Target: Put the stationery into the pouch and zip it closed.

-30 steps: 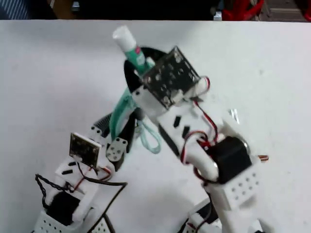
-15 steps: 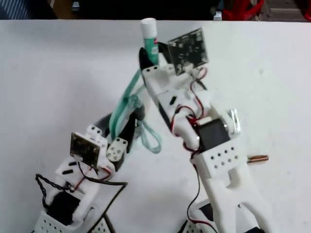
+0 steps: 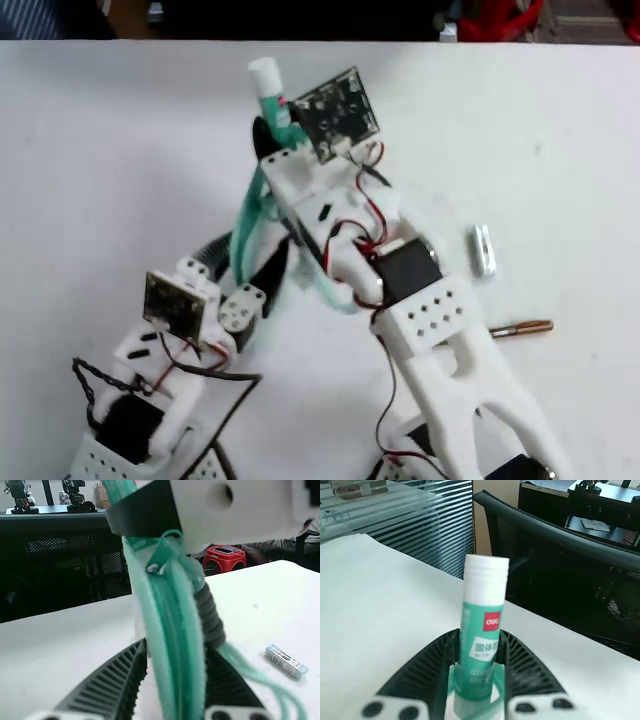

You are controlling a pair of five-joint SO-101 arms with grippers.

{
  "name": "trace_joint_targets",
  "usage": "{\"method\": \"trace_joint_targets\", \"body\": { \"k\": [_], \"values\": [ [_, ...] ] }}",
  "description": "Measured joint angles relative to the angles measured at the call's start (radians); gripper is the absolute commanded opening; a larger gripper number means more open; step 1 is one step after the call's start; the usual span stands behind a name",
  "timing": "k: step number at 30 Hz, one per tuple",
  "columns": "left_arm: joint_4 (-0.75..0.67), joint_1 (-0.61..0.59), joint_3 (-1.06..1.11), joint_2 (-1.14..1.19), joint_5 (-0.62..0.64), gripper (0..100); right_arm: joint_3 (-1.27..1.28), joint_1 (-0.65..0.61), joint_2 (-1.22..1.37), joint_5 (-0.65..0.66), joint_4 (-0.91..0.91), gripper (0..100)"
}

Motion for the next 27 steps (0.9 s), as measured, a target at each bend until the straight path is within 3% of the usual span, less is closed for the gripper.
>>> {"method": "trace_joint_targets", "body": {
  "k": [7,13,27],
  "values": [
    [0.000,0.000,0.002,0.000,0.002,10,0.068,-0.011,-0.064,0.003,-0.003,2.4],
    [0.002,-0.002,0.002,0.002,0.003,6,0.091,-0.018,-0.150,0.005,0.114,27.9],
    [0.000,-0.006,0.008,0.002,0.003,8,-0.028,0.005,-0.292,0.008,0.278,24.8]
  ]
}}
